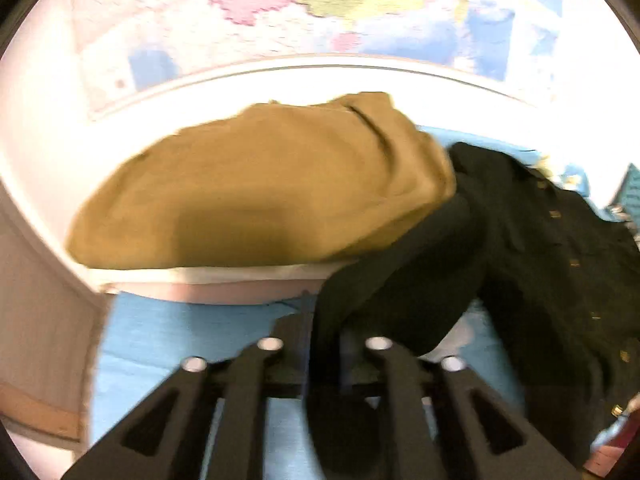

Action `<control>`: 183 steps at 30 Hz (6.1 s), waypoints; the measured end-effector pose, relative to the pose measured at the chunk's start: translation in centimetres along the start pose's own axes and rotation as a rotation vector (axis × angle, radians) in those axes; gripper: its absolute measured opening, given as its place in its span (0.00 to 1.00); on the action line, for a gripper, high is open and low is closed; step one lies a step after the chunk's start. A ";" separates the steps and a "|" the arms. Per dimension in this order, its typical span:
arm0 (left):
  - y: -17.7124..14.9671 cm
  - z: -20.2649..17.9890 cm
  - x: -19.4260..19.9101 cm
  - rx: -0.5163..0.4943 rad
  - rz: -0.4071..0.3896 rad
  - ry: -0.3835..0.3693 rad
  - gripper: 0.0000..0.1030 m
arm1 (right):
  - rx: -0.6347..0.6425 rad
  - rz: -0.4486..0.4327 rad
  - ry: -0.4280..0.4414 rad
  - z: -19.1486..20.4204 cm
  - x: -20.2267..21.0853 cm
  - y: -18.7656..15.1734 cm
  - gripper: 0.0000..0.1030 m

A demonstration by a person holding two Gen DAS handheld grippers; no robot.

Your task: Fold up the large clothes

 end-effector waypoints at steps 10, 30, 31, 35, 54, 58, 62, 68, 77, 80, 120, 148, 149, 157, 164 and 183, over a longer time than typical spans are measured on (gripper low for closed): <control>-5.4 -8.5 5.7 -0.146 -0.102 -0.447 0.84 | 0.037 0.004 0.039 1.0 0.6 -1.9 0.57; -9.1 -17.6 4.3 -0.164 0.120 -0.663 0.18 | 0.050 -0.070 0.162 2.2 3.6 -2.9 0.19; -8.8 -16.8 4.8 -0.137 0.117 -0.681 0.16 | 0.059 -0.088 0.178 2.5 4.4 -2.8 0.19; -8.6 -14.4 7.3 -0.090 0.115 -0.753 0.13 | 0.111 -0.142 0.236 4.2 7.3 -2.6 0.18; -6.5 -13.0 12.2 -0.225 -0.212 -0.635 0.70 | -0.038 -0.046 -0.104 -5.3 3.7 -3.5 0.62; -5.8 -14.8 11.0 -0.233 -0.198 -0.592 0.70 | -0.023 0.025 -0.129 -6.5 0.7 -3.1 0.27; -5.0 -16.8 9.3 -0.267 -0.144 -0.599 0.70 | -0.021 -0.015 -0.090 -6.3 2.0 -1.6 0.06; -2.7 -20.3 6.9 -0.305 -0.088 -0.648 0.70 | -0.013 -0.202 -0.031 -5.1 9.6 5.2 0.05; 0.6 -24.0 5.3 -0.358 -0.067 -0.730 0.70 | 0.194 -0.204 0.152 5.3 11.3 13.0 0.06; 1.6 -24.4 5.0 -0.354 -0.060 -0.785 0.72 | 0.274 -0.100 0.230 10.1 6.9 13.2 0.06; 8.2 -23.2 -1.5 -0.436 0.011 -0.496 0.11 | -0.049 0.047 0.064 -3.9 -10.0 12.8 0.08; 10.0 -23.8 -5.0 -0.473 0.006 -0.512 0.53 | 0.347 0.116 0.117 11.4 -16.0 8.7 0.45; 9.7 -23.7 -4.8 -0.477 -0.005 -0.521 0.65 | 0.352 0.131 0.126 11.9 -16.8 8.4 0.46; 7.4 -24.6 -8.2 -0.603 0.074 -0.436 0.33 | 0.320 0.182 0.154 12.3 -19.6 7.3 0.46; 10.8 -23.4 -6.3 -0.490 -0.049 -0.463 0.09 | 0.322 0.157 0.162 12.9 -19.3 7.4 0.48; 6.8 -15.5 -3.3 -0.381 -0.025 -0.406 0.65 | 0.454 0.170 0.157 18.4 -23.4 6.6 0.49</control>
Point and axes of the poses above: each gripper's, at about its wrist camera, not at the fingertips, and x roughly against the way its jaws point, z to its left, y to its top, the point moved 3 cm from there along -x, roughly the way its jaws point, and after that the axes turned 7 degrees about y, right-handed, at the moved point
